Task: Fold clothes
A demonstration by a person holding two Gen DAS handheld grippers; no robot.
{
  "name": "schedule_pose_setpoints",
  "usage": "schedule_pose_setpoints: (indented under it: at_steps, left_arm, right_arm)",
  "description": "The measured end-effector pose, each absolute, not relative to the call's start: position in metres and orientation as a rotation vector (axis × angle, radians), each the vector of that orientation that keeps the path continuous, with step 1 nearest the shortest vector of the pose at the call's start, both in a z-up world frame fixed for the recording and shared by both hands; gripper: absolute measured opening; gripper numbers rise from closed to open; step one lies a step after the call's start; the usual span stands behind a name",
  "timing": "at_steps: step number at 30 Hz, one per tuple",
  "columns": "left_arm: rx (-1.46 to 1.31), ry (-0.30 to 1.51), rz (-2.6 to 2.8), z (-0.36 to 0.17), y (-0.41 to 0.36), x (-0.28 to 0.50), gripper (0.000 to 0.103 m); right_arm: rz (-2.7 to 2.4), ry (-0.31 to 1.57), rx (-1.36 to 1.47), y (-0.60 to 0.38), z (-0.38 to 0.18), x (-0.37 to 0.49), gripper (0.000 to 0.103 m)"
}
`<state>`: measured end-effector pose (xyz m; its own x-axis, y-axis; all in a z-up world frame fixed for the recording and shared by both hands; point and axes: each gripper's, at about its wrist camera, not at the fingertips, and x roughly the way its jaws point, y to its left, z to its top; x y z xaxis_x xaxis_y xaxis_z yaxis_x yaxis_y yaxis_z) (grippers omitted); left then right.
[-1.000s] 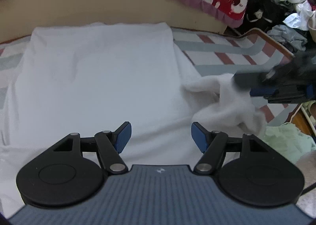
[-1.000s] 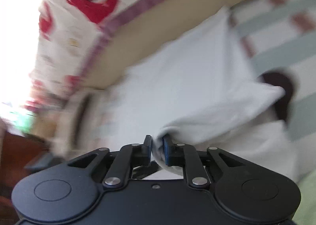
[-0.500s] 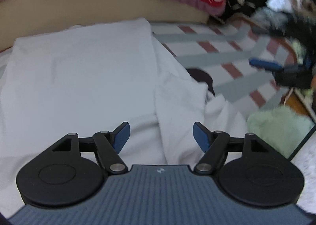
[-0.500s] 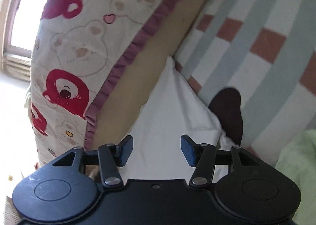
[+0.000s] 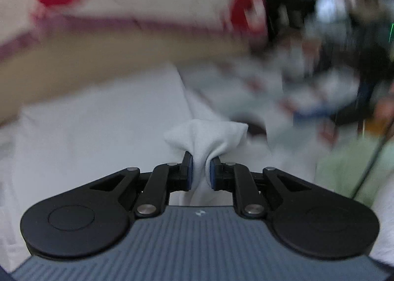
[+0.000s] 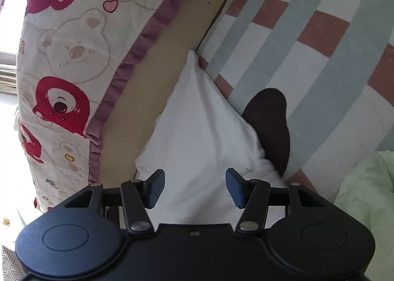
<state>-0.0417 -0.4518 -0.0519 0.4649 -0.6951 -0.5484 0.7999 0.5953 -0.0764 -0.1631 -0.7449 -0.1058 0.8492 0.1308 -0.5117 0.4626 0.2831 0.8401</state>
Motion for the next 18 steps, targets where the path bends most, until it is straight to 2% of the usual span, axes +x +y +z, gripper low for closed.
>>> schedule_pose_setpoints:
  at_steps: [3, 5, 8, 12, 15, 18]
  left_arm:
    - [0.147, 0.651, -0.788, -0.062, -0.421, -0.024, 0.018]
    - [0.117, 0.804, -0.725, -0.090, -0.409, -0.006, 0.018]
    - [0.037, 0.904, -0.649, -0.116, -0.386, 0.006, 0.014]
    - [0.056, 0.814, -0.648, -0.099, -0.376, 0.011, 0.011]
    - [0.034, 0.783, -0.641, -0.089, -0.363, 0.019, 0.011]
    - [0.001, 0.796, -0.637, -0.088, -0.356, 0.027, 0.011]
  right_arm:
    - [-0.261, 0.577, 1.305, -0.748, -0.111, -0.161, 0.061]
    - [-0.286, 0.600, 1.313, -0.750, -0.115, -0.159, 0.061]
    - [-0.341, 0.622, 1.298, -0.749, -0.116, -0.159, 0.061]
    - [-0.365, 0.667, 1.188, -0.742, -0.103, -0.155, 0.060]
    - [-0.304, 0.832, 0.907, -0.727, -0.076, -0.139, 0.060]
    - [-0.201, 1.037, 0.504, -0.689, -0.045, -0.123, 0.060]
